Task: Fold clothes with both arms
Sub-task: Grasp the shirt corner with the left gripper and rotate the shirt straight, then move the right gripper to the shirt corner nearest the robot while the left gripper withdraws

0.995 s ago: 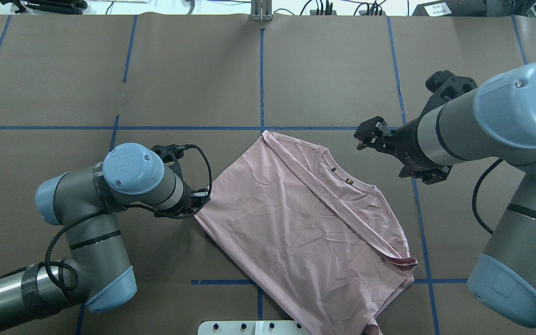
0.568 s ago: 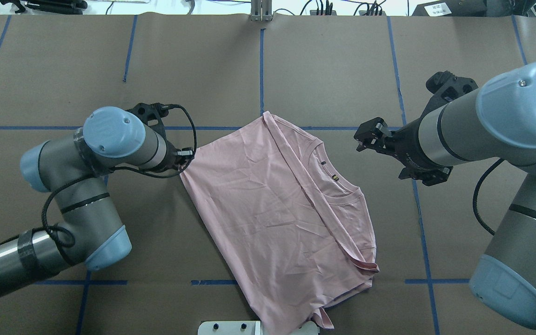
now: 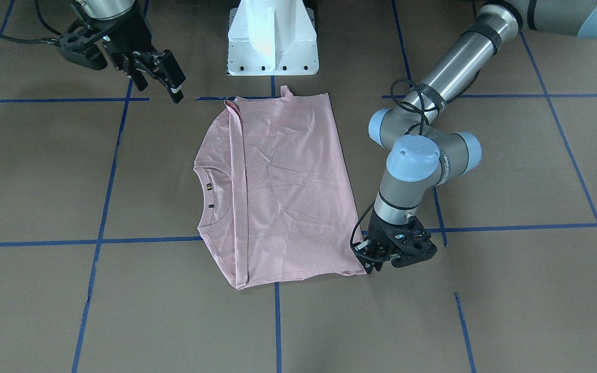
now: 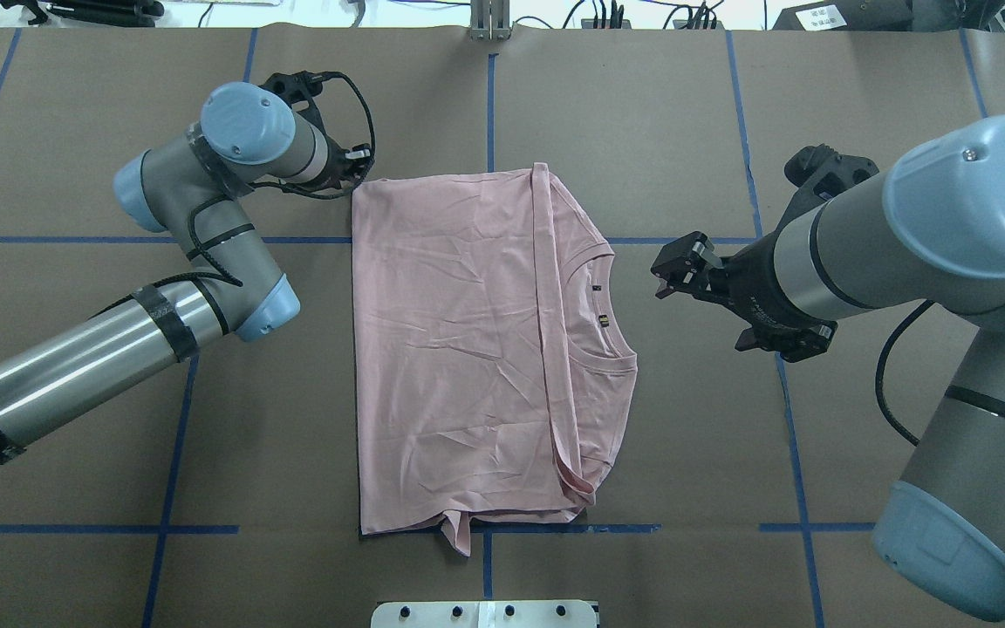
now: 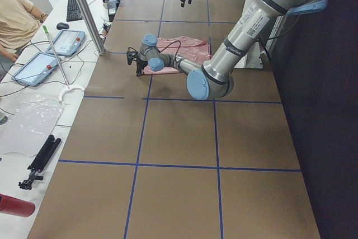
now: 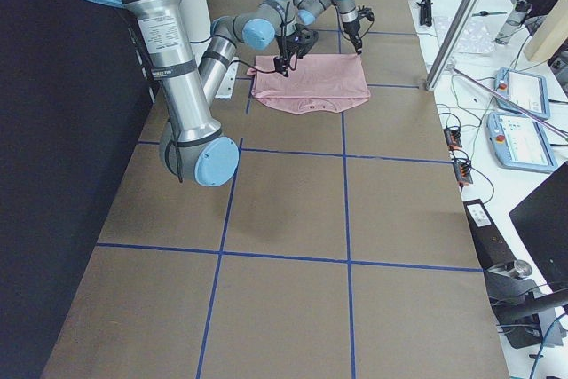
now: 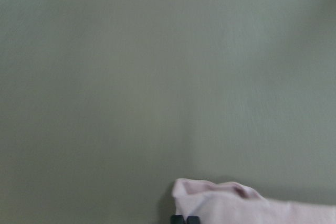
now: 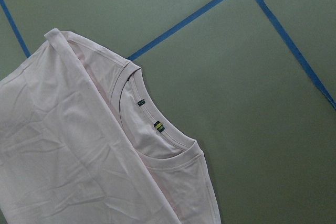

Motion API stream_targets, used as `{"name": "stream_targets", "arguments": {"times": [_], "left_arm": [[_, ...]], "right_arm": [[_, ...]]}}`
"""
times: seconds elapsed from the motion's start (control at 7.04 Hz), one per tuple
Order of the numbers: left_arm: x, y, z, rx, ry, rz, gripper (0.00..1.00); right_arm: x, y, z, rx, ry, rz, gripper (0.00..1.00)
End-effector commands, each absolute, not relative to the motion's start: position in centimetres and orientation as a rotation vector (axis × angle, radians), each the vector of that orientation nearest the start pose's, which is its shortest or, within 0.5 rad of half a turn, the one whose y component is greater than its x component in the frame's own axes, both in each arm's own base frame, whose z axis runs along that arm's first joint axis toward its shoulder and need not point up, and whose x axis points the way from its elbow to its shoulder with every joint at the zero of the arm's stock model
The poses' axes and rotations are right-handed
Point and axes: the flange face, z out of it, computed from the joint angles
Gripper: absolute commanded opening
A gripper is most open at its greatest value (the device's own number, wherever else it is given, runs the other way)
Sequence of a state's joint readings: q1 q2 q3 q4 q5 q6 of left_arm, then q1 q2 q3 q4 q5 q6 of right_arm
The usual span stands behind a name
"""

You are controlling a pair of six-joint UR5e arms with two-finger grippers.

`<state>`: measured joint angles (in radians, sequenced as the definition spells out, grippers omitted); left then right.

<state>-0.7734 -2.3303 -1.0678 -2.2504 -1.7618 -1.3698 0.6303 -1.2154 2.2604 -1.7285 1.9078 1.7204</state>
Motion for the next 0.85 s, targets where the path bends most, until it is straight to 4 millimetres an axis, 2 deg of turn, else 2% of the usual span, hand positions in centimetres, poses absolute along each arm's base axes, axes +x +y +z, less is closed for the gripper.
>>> {"name": "stream_targets", "arguments": {"times": [0.0, 0.14, 0.28, 0.43, 0.57, 0.71], "left_arm": [[46.1, -62.7, 31.5, 0.285, 0.997, -0.426, 0.50], [43.2, -59.3, 28.8, 0.233, 1.031, -0.395, 0.50], [41.3, -57.1, 26.3, 0.214, 1.026, -0.388, 0.50], [41.0, -56.8, 26.0, 0.208, 1.016, -0.394, 0.50], [41.0, -56.8, 25.9, 0.207, 1.016, -0.392, 0.50], [41.1, -56.8, 26.0, 0.205, 1.014, -0.392, 0.50]], "right_arm": [[-36.3, -34.9, 19.6, -0.093, -0.959, 0.518, 1.00], [-39.6, -34.1, 20.0, -0.106, -0.955, 0.480, 1.00], [-42.3, -32.0, 20.2, -0.108, -0.958, 0.465, 1.00], [-45.9, -29.6, 21.2, -0.140, -0.938, 0.558, 0.92], [-50.3, -28.7, 22.4, -0.117, -0.955, 0.584, 0.83], [-52.2, -27.5, 24.2, -0.124, -0.930, 0.561, 0.78]]}}
